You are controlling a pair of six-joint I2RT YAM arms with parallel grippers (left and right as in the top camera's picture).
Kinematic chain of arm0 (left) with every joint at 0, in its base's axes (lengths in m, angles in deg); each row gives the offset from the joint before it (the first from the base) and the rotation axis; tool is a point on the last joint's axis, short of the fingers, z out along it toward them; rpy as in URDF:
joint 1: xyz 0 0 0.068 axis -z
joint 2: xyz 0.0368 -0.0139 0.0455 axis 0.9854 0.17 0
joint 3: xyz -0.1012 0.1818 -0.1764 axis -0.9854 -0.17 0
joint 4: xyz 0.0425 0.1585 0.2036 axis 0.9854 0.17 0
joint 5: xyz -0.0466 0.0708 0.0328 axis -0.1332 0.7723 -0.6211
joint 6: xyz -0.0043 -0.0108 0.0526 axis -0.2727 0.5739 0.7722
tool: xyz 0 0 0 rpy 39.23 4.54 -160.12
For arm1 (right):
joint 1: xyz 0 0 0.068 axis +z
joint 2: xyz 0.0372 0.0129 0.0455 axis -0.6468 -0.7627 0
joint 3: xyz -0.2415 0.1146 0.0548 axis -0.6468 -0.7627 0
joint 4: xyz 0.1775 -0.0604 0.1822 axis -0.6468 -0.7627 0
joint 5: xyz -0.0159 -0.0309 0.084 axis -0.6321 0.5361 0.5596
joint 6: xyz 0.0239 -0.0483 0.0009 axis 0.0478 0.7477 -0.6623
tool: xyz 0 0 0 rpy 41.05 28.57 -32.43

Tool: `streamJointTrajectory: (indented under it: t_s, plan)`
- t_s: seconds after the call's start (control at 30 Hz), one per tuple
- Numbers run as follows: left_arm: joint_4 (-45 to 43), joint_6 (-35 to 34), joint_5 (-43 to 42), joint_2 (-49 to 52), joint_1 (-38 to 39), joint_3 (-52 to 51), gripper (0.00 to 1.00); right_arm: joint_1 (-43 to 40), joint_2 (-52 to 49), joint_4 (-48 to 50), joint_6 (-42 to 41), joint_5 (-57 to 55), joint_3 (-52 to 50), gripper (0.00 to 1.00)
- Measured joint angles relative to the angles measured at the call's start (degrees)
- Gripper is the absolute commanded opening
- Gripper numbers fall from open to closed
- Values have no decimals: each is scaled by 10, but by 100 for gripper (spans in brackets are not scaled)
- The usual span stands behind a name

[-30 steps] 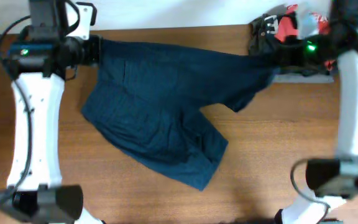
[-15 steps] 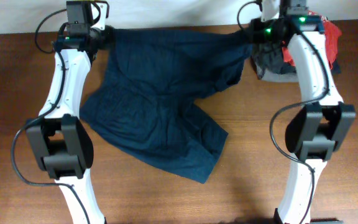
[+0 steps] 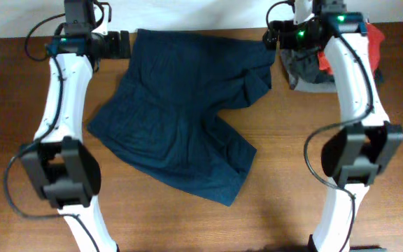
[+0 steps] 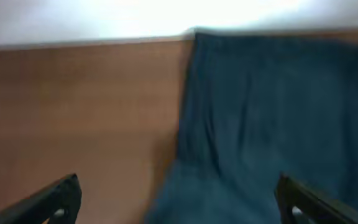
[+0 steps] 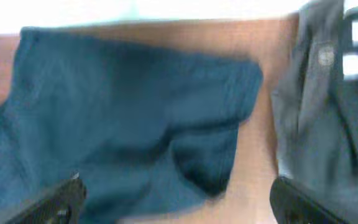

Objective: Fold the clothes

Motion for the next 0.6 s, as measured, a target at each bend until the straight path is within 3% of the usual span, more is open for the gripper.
streamJointTrajectory:
  t_s: [0.17, 0.3, 0.43, 0.6]
  plan:
    - [166, 0, -27, -112, 0, 11, 99, 0, 118, -197, 4, -5, 9, 86]
    - [269, 0, -32, -146, 0, 13, 99, 0, 162, -265, 1, -13, 10, 92]
    - [290, 0, -32, -151, 0, 12, 99, 0, 174, -235, -8, -28, 9, 93]
    - [264, 0, -32, -151, 0, 1, 99, 5, 107, -74, -10, -33, -35, 94]
